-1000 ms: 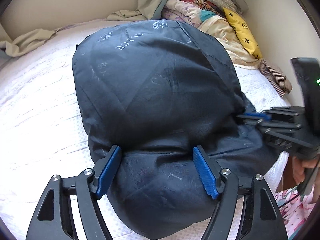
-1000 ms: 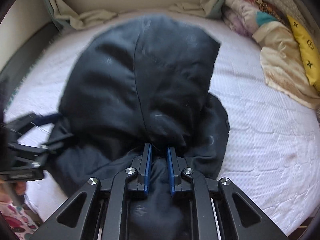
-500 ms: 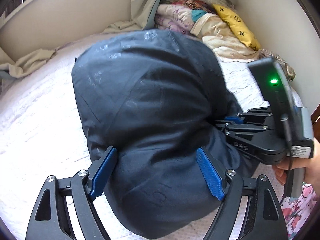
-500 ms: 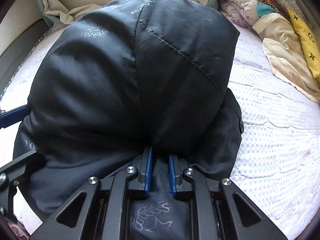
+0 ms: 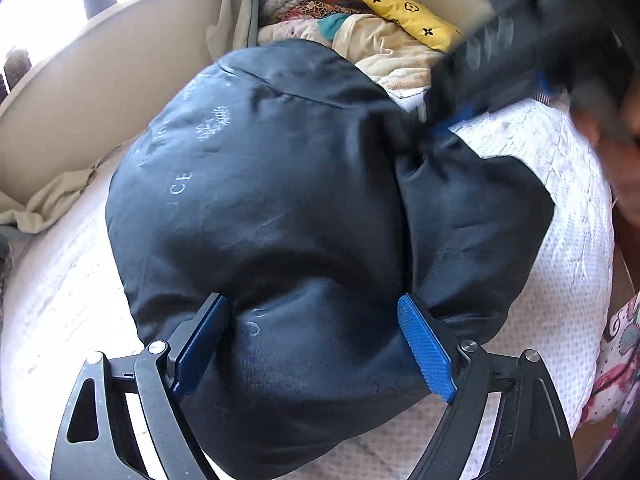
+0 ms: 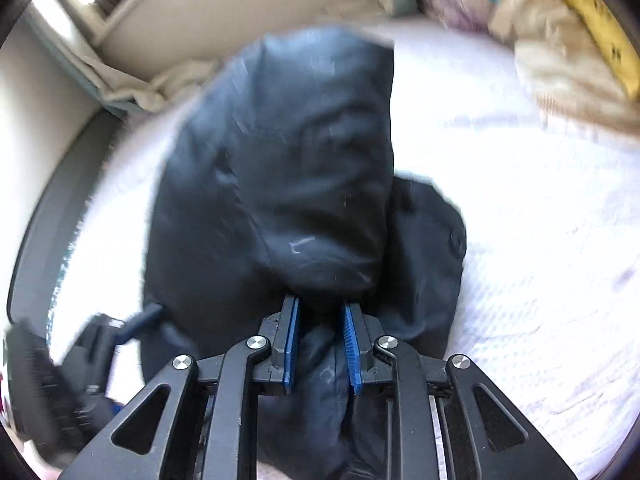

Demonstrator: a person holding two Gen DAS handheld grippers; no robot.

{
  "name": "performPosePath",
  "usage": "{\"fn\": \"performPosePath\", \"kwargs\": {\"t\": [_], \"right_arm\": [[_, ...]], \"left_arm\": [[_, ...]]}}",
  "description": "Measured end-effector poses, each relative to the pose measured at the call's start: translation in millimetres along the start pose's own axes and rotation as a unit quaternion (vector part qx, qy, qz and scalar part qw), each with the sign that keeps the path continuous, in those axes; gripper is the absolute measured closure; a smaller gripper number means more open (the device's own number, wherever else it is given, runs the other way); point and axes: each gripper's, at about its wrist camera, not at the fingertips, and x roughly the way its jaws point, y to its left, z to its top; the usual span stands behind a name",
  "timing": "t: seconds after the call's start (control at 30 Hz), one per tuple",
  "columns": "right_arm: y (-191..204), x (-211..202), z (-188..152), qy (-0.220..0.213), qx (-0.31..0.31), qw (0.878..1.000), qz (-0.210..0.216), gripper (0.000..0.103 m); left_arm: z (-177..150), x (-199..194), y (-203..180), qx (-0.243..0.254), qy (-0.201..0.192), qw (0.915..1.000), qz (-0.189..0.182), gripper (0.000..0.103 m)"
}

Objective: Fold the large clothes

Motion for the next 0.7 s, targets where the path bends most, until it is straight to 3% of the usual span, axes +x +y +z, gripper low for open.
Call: {"fn": "performPosePath", "kwargs": {"t": [0.1,0.23,0.33,0.4,0.53,0.7], "right_arm": [[10.2,-11.0,18.4,-0.015,-0.015,1.000,0.001,0.085],[25.8,2.4,41.9,0.017,-0.026,0.999,-0.018,0.085],[44.1,3.5,38.6,0.050,-0.065,0.996,-0.021,0.066],[45.3,-9.5,32.3,0.041,-0.073,0.996,-0.020,0.064],[39.1,-38.7,31.3,-0.018,-0.059,0.996,-0.065,0.061],[60.8,-24.3,84.4,-0.063,-0.054,0.996,-0.019,0.061]], "left_arm": [[1.1,1.7,-0.2,-0.004,-0.002,1.0000,0.000,0.014],[1.8,2.9,-2.4,-0.002,-0.001,1.0000,0.001,0.014],[-0.3,2.3,-7.0,0.006,0.000,1.0000,-0.003,0.014],[-1.2,3.1,-10.1,0.012,0.001,0.9999,-0.005,0.014],[1.3,6.0,-13.1,0.020,0.002,0.9998,-0.007,0.013],[-0.2,7.2,-16.9,0.027,0.000,0.9996,-0.004,0.013]]}}
